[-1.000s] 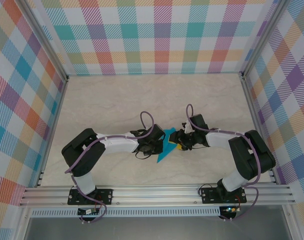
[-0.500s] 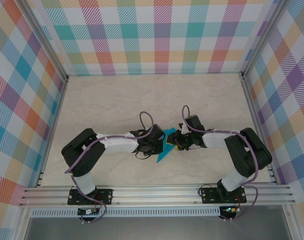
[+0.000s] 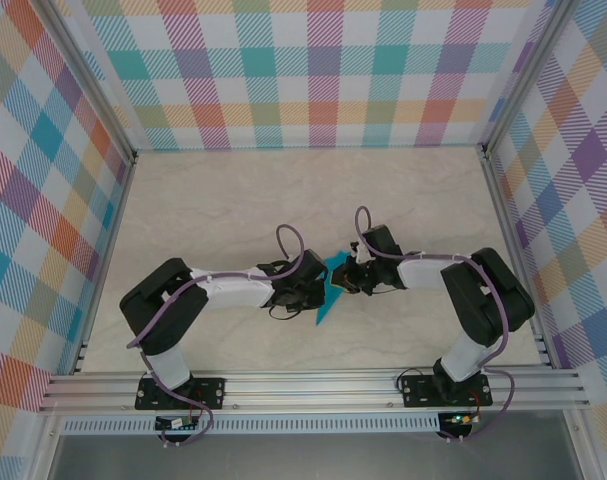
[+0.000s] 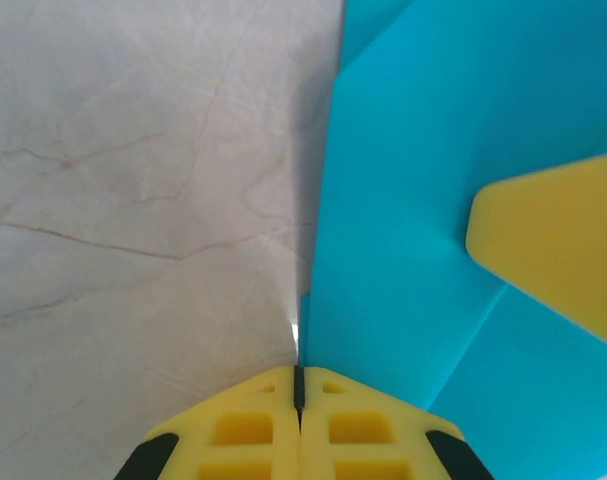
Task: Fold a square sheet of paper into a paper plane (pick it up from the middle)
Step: Turn over the paper at the center of the table.
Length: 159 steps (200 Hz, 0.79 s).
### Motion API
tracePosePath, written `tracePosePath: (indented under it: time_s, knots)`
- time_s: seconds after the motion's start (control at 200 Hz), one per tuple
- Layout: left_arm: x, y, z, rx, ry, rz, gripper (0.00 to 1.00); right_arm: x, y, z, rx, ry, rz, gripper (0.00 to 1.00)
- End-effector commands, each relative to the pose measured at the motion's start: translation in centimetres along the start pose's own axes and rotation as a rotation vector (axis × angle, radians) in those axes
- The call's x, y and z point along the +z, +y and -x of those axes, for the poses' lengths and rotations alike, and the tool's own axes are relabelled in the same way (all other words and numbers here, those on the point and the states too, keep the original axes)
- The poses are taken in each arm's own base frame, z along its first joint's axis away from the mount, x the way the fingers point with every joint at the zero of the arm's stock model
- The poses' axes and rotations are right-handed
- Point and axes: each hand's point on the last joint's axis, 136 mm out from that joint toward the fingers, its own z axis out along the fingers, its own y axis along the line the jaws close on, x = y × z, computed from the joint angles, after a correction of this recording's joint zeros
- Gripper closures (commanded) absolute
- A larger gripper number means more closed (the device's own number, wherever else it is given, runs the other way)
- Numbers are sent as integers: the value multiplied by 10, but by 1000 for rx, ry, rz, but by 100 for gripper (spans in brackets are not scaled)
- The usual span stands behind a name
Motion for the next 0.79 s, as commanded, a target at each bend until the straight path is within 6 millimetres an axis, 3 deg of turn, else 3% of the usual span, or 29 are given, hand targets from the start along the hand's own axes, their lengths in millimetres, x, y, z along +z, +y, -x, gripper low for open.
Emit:
tracePosePath:
  time_s: [0.0,0.195,0.425,0.79]
  knots:
    - [-14,-4,3,-20,-22,-43,96,-4,6,2,-72,7,-33,94]
    - [-48,6,13,-27,-130,-44,94,-32,12,8,-162,-36,-153,94]
    - [-83,45,20,-82,-258,38,84,-76,14,14,-258,-85,-361,91]
    - [-107,98,15,-206,-348,118,75,-141,-12,23,-350,-137,-935,93]
